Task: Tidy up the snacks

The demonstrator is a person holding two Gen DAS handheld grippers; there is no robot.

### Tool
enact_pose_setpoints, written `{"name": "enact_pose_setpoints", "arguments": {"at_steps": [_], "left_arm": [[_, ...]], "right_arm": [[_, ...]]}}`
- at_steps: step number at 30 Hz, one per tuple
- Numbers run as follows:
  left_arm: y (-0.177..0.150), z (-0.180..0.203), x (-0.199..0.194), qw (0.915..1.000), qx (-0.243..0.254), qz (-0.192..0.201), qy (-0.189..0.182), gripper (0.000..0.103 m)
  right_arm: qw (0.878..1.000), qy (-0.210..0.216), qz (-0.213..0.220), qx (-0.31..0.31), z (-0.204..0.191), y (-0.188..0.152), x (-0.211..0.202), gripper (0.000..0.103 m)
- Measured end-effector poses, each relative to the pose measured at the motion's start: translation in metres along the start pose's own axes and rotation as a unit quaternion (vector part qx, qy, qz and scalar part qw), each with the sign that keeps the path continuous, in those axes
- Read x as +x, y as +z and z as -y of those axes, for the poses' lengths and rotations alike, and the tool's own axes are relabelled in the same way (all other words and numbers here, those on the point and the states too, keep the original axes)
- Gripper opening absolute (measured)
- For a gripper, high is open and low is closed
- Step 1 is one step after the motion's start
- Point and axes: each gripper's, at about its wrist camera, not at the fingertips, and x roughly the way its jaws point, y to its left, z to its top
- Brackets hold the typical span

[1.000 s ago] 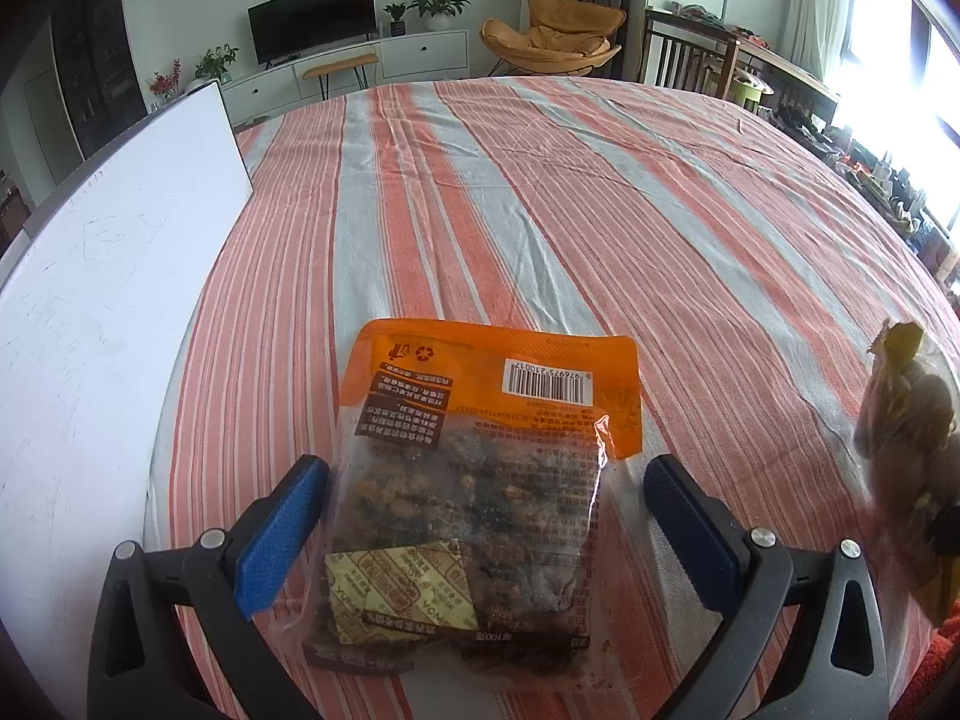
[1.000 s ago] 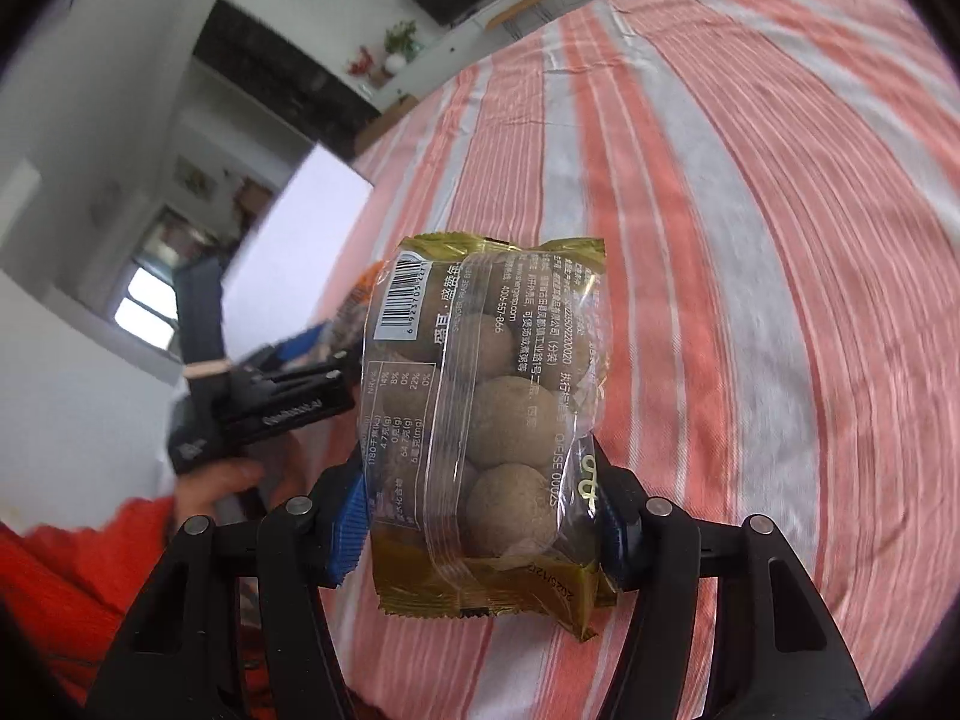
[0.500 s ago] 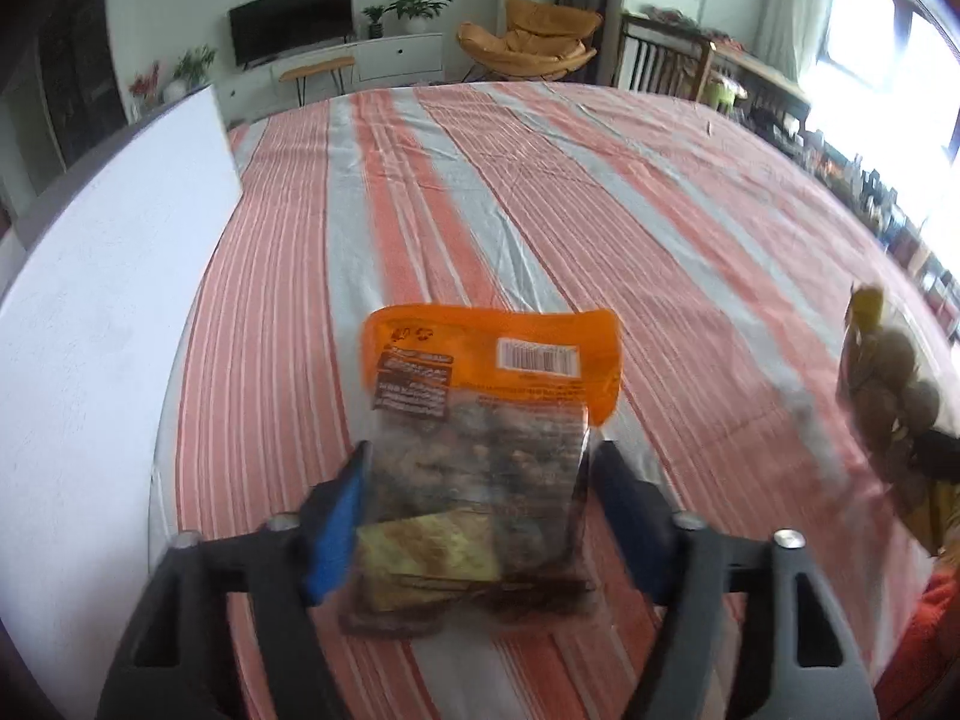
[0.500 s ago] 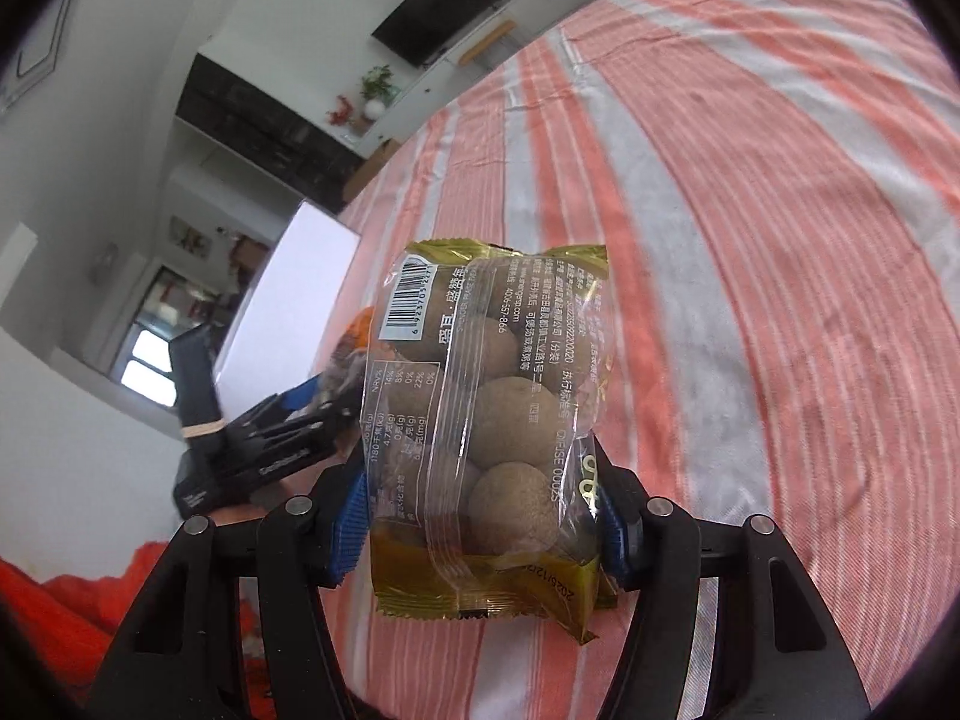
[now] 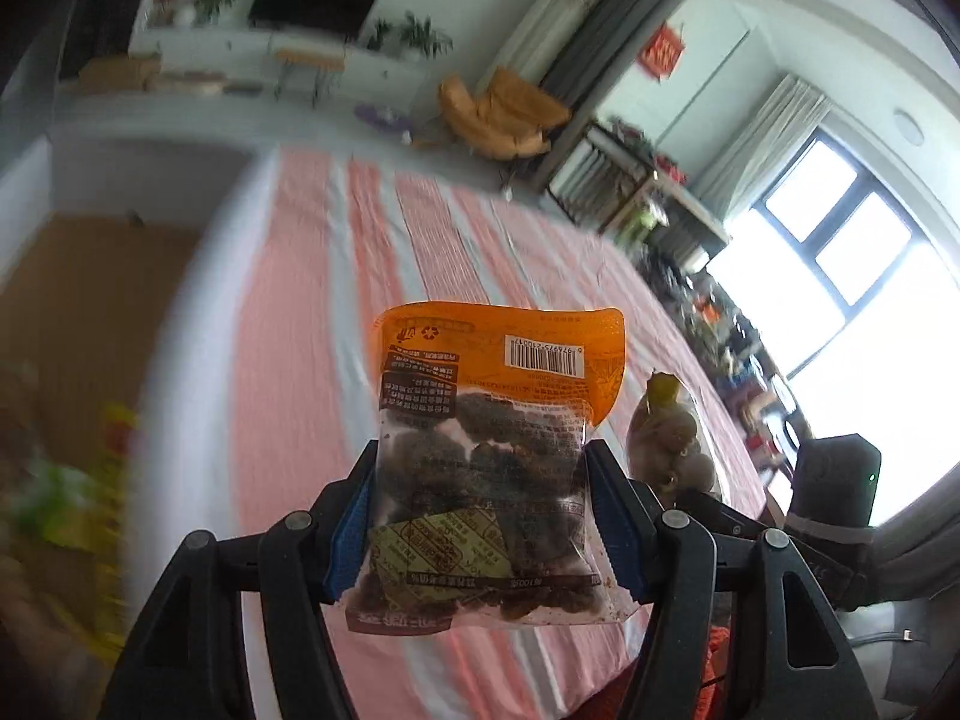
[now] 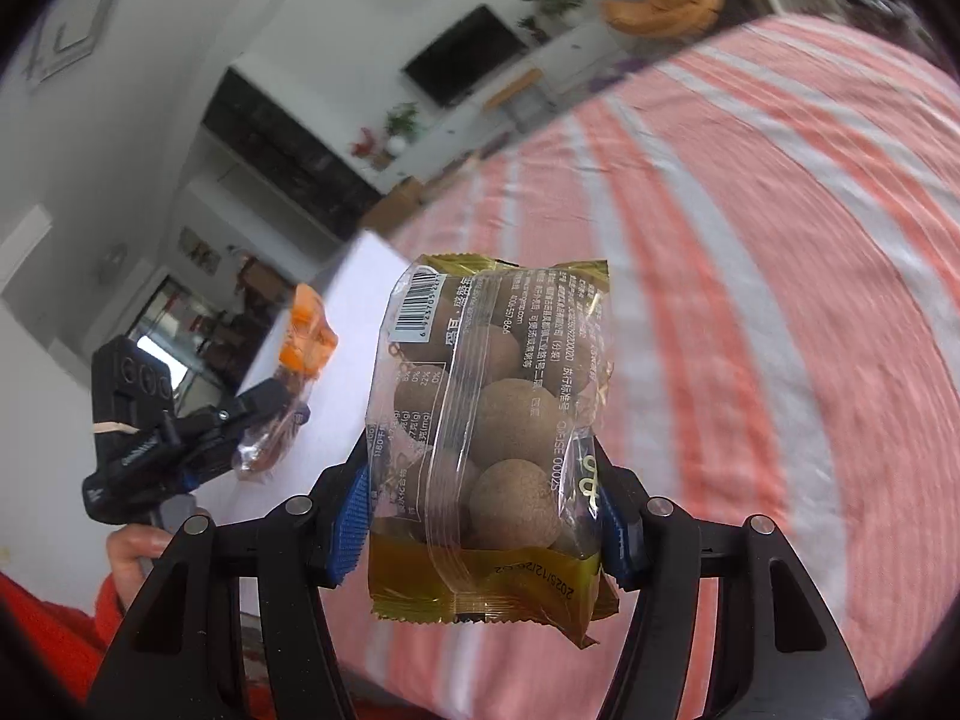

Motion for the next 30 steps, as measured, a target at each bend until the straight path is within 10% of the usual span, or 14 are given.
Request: {"name": "enact_pose_setpoints", "arguments": {"at_steps": [5,10,23,30], "left_arm": [[0.026,-0.058,-0.084,0.9881,0.016,0.071,0.136,0.066],[0.013,-0.114,-0.100,0.9497,0.041,0.056,0.305,0.087],[-0.020,-0.100,-0.116,0.9045,0.039,0.096,0.414,0.103],[-0.013,-0.111,-0.117,0.8915,0.003,0.048,0.451,0.103]], "right_arm": [[0.993,0.064,-0.013,-0.095,-0.132,0.046,0.055,0.064],[0.985,0.060,-0.019,-0.162,-0.245,0.072,0.140,0.076],[0.964,-0.083,-0.068,-0.243,-0.291,0.047,0.190,0.080],[0.958,-0.121,-0.117,-0.232,-0.292,0.012,0.187,0.080]]}}
